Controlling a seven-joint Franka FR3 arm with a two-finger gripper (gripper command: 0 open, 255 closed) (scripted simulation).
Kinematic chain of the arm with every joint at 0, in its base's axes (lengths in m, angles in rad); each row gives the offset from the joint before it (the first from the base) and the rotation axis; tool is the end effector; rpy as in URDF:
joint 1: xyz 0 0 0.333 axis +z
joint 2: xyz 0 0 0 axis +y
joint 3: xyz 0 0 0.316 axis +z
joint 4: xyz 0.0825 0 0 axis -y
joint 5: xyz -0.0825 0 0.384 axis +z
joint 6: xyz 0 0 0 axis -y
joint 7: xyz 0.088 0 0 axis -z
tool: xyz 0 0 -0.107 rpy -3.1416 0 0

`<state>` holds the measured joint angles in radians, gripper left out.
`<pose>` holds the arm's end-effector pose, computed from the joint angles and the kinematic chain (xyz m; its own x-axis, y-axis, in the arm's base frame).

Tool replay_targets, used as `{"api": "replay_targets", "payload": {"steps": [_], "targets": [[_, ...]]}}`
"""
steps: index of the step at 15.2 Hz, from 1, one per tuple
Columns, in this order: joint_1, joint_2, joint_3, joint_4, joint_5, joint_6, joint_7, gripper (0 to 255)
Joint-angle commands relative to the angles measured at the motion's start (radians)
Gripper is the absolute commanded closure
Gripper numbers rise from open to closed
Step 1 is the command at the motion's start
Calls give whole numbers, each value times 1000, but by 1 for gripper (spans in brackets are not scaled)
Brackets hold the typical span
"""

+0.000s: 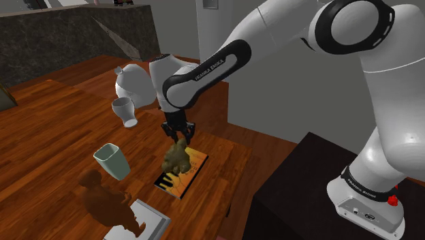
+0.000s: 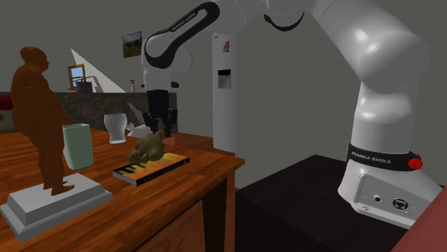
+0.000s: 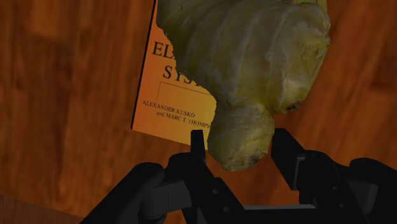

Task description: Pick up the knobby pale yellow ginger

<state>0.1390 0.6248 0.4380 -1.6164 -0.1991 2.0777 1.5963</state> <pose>0.5919 0.3290 0.2784 0.5567 -0.8263 -0.0852 -0.8205 -0.5630 0.0993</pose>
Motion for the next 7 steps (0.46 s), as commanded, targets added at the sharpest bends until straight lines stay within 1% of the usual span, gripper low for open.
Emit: {"api": "replay_targets", "payload": {"steps": [1,5,7], "targets": [[-3,-13,4,7,6,-20,-3,255],[-7,-40,12,22,17,-60,-7,255],[-7,-41,12,22,17,-61,-7,255]]}}
